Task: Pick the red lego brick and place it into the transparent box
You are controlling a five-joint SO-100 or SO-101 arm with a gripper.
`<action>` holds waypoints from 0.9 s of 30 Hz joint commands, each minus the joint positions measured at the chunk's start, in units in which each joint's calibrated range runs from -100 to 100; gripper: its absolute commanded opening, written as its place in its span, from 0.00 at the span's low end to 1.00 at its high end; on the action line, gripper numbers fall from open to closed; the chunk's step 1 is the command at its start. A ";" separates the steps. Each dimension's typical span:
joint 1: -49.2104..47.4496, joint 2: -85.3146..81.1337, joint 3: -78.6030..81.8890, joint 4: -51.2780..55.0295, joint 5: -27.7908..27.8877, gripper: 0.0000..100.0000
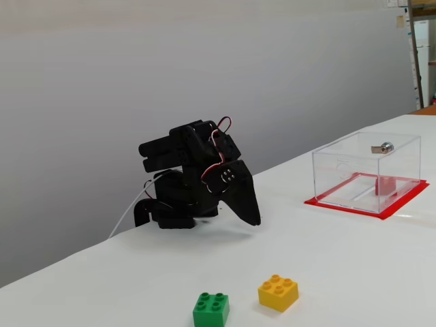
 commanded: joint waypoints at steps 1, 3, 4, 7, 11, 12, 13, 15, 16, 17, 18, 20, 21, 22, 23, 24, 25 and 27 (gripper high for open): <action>-2.01 -0.68 -1.95 5.52 0.18 0.02; -2.46 -0.68 -1.95 5.26 0.23 0.02; -2.60 -0.68 -1.95 5.26 0.28 0.02; -2.09 -0.68 -1.95 5.26 -0.13 0.02; -2.09 -0.59 -2.04 5.17 0.23 0.02; -2.09 -0.59 -2.04 5.17 0.23 0.02; -2.09 -0.51 -2.04 5.17 0.18 0.02; -2.09 -0.51 -2.13 5.17 0.23 0.02; -2.09 -0.51 -2.13 5.17 0.23 0.02; -2.09 -0.51 -2.13 5.17 0.23 0.02; -2.09 -0.51 -2.13 5.17 0.28 0.02; -2.09 -0.51 -2.13 5.17 0.28 0.02; -2.09 -0.51 -2.13 5.17 0.28 0.02; -2.09 -0.51 -2.13 5.17 0.28 0.02; -2.09 -0.51 -2.13 5.17 0.28 0.02; -2.09 -0.51 -2.13 5.17 0.28 0.02; -2.09 -0.51 -2.13 5.17 0.28 0.02; -2.09 -0.51 -2.13 5.17 0.28 0.02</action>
